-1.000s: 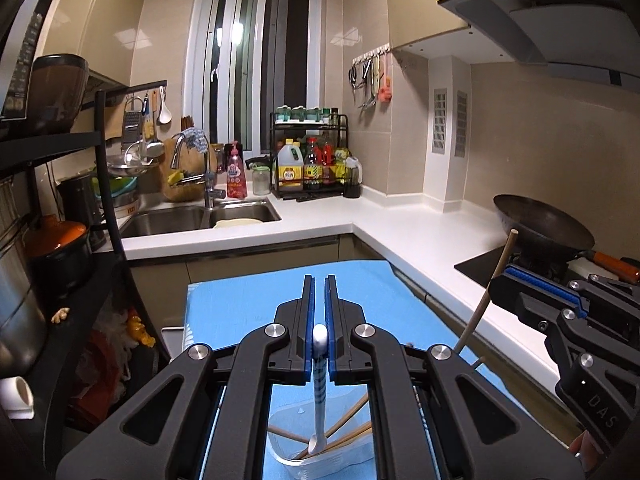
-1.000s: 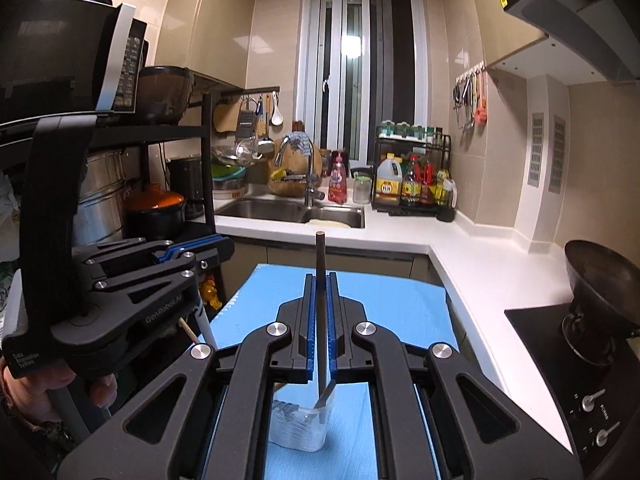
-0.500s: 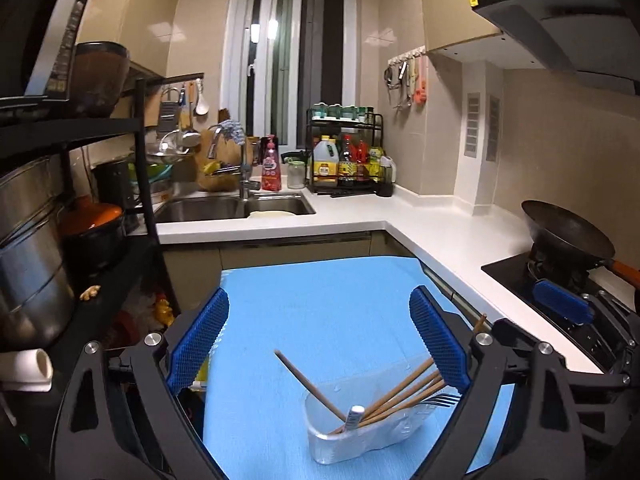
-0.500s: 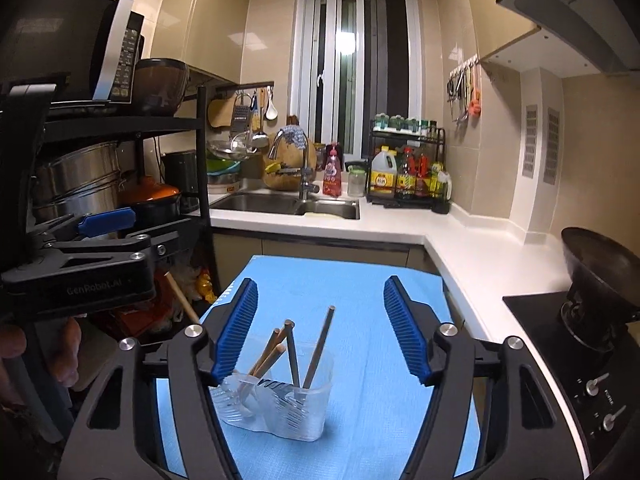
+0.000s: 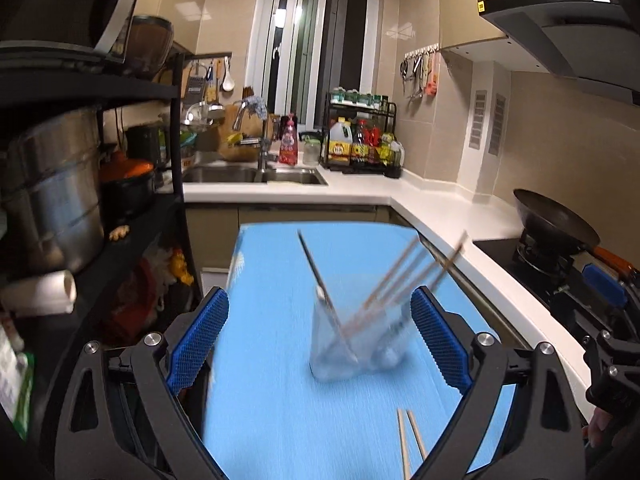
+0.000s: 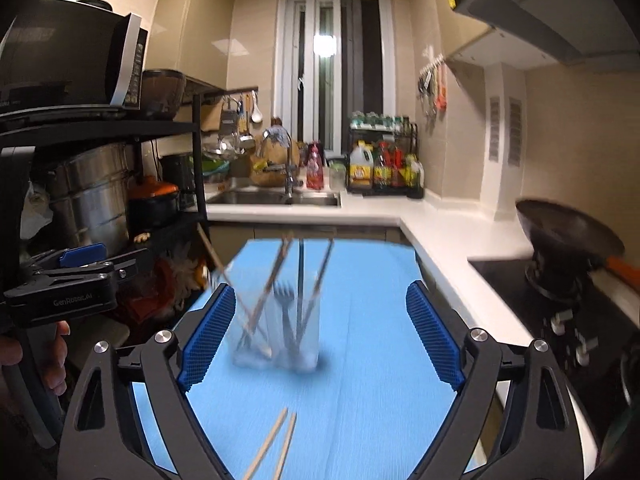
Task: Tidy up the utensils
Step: 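Move both open tools back to the two remaining chopsticks, then grasp a chopstick with the right tool while the left tool grasps the other chopstick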
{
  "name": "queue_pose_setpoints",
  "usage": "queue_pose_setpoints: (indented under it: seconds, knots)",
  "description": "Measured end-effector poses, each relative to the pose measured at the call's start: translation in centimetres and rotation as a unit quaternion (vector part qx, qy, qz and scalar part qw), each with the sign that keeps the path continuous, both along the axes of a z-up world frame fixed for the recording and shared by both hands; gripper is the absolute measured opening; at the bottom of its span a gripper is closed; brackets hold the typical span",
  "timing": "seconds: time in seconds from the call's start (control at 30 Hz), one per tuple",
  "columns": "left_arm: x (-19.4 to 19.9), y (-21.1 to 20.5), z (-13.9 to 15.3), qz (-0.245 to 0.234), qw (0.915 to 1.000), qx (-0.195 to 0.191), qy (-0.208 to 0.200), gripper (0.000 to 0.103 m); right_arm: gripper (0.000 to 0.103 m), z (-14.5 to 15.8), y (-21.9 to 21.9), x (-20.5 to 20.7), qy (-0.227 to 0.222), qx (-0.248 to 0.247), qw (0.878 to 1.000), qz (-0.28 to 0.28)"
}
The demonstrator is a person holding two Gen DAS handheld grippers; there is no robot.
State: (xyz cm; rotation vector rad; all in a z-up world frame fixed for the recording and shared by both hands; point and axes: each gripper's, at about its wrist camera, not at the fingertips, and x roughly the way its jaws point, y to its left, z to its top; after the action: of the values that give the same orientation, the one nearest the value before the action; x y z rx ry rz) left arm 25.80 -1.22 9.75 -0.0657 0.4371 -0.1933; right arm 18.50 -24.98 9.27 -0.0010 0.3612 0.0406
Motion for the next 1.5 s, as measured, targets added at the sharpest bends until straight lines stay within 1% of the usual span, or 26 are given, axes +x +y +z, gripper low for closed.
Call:
queue_pose_setpoints:
  seconds: [0.07, 0.1, 0.2, 0.3, 0.37, 0.47, 0.53, 0.63, 0.73, 0.8, 0.83, 0.87, 0.9, 0.93, 0.97, 1.0, 1.03, 1.07, 1.2, 1.3, 1.37, 1.43, 1.47, 1.5]
  knots:
    - [-2.0, 0.1, -2.1, -0.002, 0.9998, -0.005, 0.018, 0.09, 0.087, -2.8, -0.4, -2.5, 0.016, 0.001, 1.0, -0.018]
    - [-3.3, 0.0, -3.6, -0.004, 0.9995, -0.007, 0.03, 0.09, 0.087, -3.8, -0.6, -3.5, 0.019, 0.0, 1.0, -0.026]
    - [-6.3, -0.1, -7.1, -0.003, 0.9987, -0.005, 0.05, 0.09, 0.087, -8.0, -0.9, -6.8, 0.044, 0.001, 0.998, -0.045]
    - [-8.8, -0.2, -10.9, 0.007, 0.9971, -0.008, 0.075, 0.09, 0.087, -11.2, -0.7, -9.3, 0.062, 0.001, 0.997, -0.048]
    - [-10.3, 0.0, -12.9, 0.011, 0.9957, -0.023, 0.089, 0.09, 0.087, -13.0, -0.3, -10.6, 0.068, 0.005, 0.997, -0.041]
    - [-12.5, -0.1, -14.9, 0.018, 0.9953, -0.034, 0.089, 0.09, 0.087, -15.2, 0.5, -12.0, 0.074, 0.007, 0.997, -0.032]
    - [-13.5, -0.6, -15.7, 0.025, 0.9959, -0.027, 0.082, 0.09, 0.087, -16.3, 1.4, -12.9, 0.069, 0.006, 0.997, -0.025]
    - [-14.5, -1.0, -16.9, 0.027, 0.9952, -0.025, 0.091, 0.09, 0.087, -17.6, 3.0, -13.3, 0.055, -0.008, 0.998, -0.011]
    - [-15.2, -1.5, -17.2, 0.027, 0.9959, -0.007, 0.086, 0.09, 0.086, -18.9, 3.9, -12.9, 0.058, -0.017, 0.998, 0.0]
    - [-15.5, -1.5, -17.3, 0.029, 0.9962, 0.005, 0.082, 0.09, 0.082, -19.3, 4.0, -12.4, 0.061, -0.014, 0.998, 0.007]
    - [-15.5, -1.4, -17.4, 0.031, 0.9962, 0.005, 0.081, 0.09, 0.073, -19.5, 4.0, -12.3, 0.061, -0.015, 0.998, 0.008]
    - [-15.5, -1.3, -17.4, 0.033, 0.9962, 0.002, 0.081, 0.09, 0.058, -19.9, 3.8, -12.1, 0.066, -0.015, 0.998, 0.012]
    - [-15.5, -1.0, -17.5, 0.036, 0.9959, -0.002, 0.083, 0.09, 0.05, -20.3, 3.5, -11.7, 0.075, -0.009, 0.997, 0.013]
    - [-15.5, -1.0, -17.6, 0.037, 0.9957, -0.004, 0.084, 0.09, 0.042, -20.6, 2.9, -11.7, 0.071, 0.008, 0.997, 0.017]
    - [-15.4, -1.0, -17.8, 0.037, 0.9955, -0.007, 0.087, 0.09, 0.031, -20.8, 2.7, -11.7, 0.066, 0.008, 0.998, 0.01]
    - [-15.4, -1.0, -18.0, 0.036, 0.9953, -0.01, 0.089, 0.09, 0.026, -20.8, 2.5, -11.7, 0.06, 0.001, 0.998, 0.009]
    - [-15.4, -1.2, -18.2, 0.034, 0.9952, -0.012, 0.091, 0.09, 0.009, -20.8, 2.4, -11.7, 0.059, -0.001, 0.998, 0.015]
    - [-15.3, -1.4, -18.4, 0.031, 0.9952, -0.014, 0.091, 0.09, 0.005, -20.7, 2.3, -11.6, 0.06, -0.003, 0.998, 0.017]
    - [-15.0, -2.8, -19.2, 0.01, 0.9952, -0.019, 0.095, 0.09, 0.005, -20.6, 0.5, -11.6, 0.063, 0.01, 0.998, 0.001]
    - [-14.9, -4.3, -19.6, -0.01, 0.9959, -0.017, 0.088, 0.09, 0.005, -20.5, -1.1, -11.2, 0.066, 0.02, 0.997, -0.016]
    - [-14.9, -5.7, -20.0, -0.016, 0.9968, 0.007, 0.077, 0.09, 0.005, -20.7, -1.9, -11.0, 0.072, 0.024, 0.997, -0.024]
    - [-15.0, -6.9, -20.5, -0.021, 0.9967, 0.031, 0.072, 0.086, 0.005, -20.8, -2.3, -10.9, 0.069, 0.022, 0.997, -0.026]
    - [-15.0, -7.4, -20.9, -0.029, 0.9961, 0.037, 0.074, 0.082, 0.005, -20.8, -2.2, -10.9, 0.068, 0.019, 0.997, -0.026]
    - [-14.9, -7.8, -21.2, -0.032, 0.9958, 0.042, 0.074, 0.08, 0.005, -20.8, -2.2, -10.9, 0.068, 0.016, 0.997, -0.025]
